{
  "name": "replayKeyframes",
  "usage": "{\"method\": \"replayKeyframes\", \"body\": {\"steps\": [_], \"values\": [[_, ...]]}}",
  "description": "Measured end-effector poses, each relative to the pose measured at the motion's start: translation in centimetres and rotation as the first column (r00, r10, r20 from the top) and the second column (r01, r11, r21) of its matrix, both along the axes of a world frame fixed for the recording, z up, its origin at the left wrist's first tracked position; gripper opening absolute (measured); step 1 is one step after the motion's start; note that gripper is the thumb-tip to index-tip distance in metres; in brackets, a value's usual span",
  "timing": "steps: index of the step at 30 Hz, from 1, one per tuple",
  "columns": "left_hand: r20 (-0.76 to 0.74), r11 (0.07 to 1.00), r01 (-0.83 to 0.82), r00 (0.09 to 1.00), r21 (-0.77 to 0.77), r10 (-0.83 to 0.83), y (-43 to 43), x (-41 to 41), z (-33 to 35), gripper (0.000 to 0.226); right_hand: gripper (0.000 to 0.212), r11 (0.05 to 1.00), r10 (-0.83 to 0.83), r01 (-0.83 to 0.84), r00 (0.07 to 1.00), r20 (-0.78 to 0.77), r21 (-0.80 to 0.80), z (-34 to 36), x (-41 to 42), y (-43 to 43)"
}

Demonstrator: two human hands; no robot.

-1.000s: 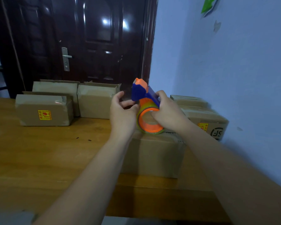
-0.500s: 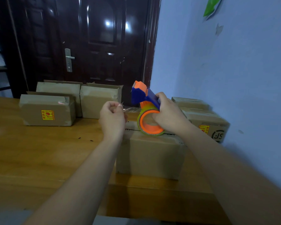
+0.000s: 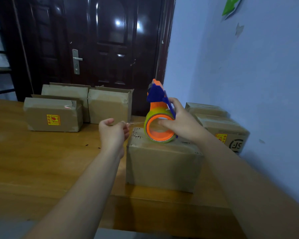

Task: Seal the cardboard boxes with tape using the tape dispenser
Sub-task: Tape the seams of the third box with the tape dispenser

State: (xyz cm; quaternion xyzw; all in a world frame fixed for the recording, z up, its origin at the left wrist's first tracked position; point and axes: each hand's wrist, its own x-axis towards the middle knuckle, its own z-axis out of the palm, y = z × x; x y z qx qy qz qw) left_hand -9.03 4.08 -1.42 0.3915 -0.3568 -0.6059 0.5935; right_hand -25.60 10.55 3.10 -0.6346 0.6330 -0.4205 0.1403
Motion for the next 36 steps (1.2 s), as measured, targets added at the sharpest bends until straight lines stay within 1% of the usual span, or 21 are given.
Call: {"method": "replayKeyframes", "body": {"steps": [2,5,7,10,13,18,22,25,28,30,32,35,36], "values": [[0.019,1.0,-0.012,1.0,0.009,0.012,-0.5,0.3,-0.8,0.042,0.059,1.0,0.026,-0.025,0.995,0.097,-0.011,-1.0,-0.4,-0.3],[0.074,1.0,0.015,0.997,-0.013,-0.014,-0.7,0.5,-1.9,0.047,0.076,0.998,0.063,-0.056,0.968,0.244,-0.036,-2.3,-0.6,-0.7],[0.075,0.999,0.031,0.997,-0.016,-0.03,-0.7,0.6,-2.2,0.051,0.084,0.995,0.092,-0.07,0.94,0.327,-0.076,-2.8,-0.8,-0.9],[0.073,0.999,0.049,0.996,0.002,-0.049,-0.8,0.6,-2.6,0.055,0.082,0.987,0.141,-0.099,0.916,0.375,-0.128,-2.9,-0.9,-0.9],[0.13,0.999,0.027,0.991,-0.024,-0.024,-0.8,0.5,-2.7,0.057,0.08,0.977,0.184,-0.125,0.903,0.388,-0.173,-3.1,-1.0,-0.8],[0.218,0.996,0.021,0.976,-0.083,-0.002,-0.1,0.7,-2.6,0.064,0.075,0.972,0.176,-0.1,0.912,0.37,-0.214,-3.2,-1.3,-0.8],[0.275,0.997,0.057,0.961,-0.051,-0.041,-0.4,1.0,-2.8,0.071,0.079,0.968,0.205,-0.144,0.924,0.323,-0.204,-3.2,-1.2,-0.7],[0.321,0.995,0.094,0.944,-0.026,-0.081,-1.2,1.0,-2.9,0.075,0.079,0.966,0.22,-0.158,0.917,0.334,-0.202,-3.2,-1.2,-0.8],[0.437,0.993,0.111,0.896,-0.039,-0.083,-1.4,0.9,-2.8,0.072,0.079,0.965,0.225,-0.16,0.91,0.348,-0.207,-3.2,-1.1,-0.8],[0.475,0.992,0.119,0.876,-0.043,-0.085,-1.4,0.7,-2.4,0.066,0.079,0.965,0.226,-0.16,0.91,0.348,-0.209,-3.1,-1.0,-0.8],[0.443,0.99,0.139,0.887,0.019,-0.133,-1.4,0.3,-2.3,0.058,0.079,0.965,0.226,-0.159,0.909,0.349,-0.209,-3.2,-1.0,-0.8],[0.331,0.957,0.199,0.907,0.211,-0.262,-1.1,0.2,-3.1,0.047,0.079,0.964,0.228,-0.159,0.906,0.358,-0.212,-3.3,-1.1,-0.9],[0.306,0.946,0.208,0.91,0.248,-0.281,-1.1,0.2,-3.6,0.045,0.079,0.964,0.229,-0.16,0.905,0.359,-0.21,-3.3,-1.1,-0.9]]}}
